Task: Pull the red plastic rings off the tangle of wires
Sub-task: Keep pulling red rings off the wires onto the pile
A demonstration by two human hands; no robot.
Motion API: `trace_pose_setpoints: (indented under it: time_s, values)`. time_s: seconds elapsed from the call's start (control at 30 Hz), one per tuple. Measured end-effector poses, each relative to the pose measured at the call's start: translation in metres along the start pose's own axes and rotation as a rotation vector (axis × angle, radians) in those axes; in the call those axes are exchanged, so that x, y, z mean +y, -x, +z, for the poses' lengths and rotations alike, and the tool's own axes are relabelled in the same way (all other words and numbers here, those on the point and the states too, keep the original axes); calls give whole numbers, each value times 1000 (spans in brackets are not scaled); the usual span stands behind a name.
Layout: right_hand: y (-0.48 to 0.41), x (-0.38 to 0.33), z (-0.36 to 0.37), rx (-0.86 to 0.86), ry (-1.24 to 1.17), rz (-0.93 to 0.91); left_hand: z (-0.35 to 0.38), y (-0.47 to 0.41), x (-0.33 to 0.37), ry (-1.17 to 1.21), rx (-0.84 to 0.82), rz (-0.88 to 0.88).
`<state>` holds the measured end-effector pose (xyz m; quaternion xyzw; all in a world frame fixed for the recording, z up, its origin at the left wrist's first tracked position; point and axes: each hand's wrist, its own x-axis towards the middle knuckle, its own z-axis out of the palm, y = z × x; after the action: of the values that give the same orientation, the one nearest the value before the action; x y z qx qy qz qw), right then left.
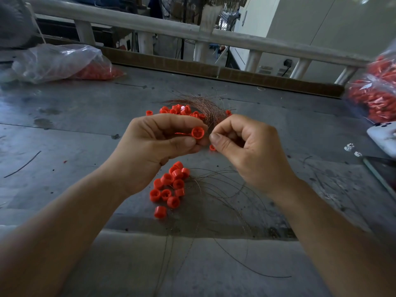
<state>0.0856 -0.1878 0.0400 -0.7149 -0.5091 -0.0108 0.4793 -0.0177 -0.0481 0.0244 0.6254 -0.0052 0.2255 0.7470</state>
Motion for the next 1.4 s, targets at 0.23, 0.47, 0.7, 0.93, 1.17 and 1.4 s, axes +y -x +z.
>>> trace_pose_setpoints:
  time_s: [0.23, 0.47, 0.7, 0.93, 1.17, 1.4]
  values:
    - [0, -1, -2, 19, 3, 5, 1, 1, 2, 38, -6, -38]
    - [0, -1, -2, -6, 23, 0, 1, 1, 3, 47, 14, -38]
    - [1, -2, -4, -14, -29, 37, 0, 1, 3, 118, -24, -42]
    - [1, -4, 0, -109, -58, 63, 1, 2, 1, 193, -99, -63]
    - [-2, 0, -6, -131, -5, 109, 0, 1, 1, 215, -103, -98]
    - [-16, 27, -40, 88, 160, 302, -1, 1, 0, 222, -88, -142]
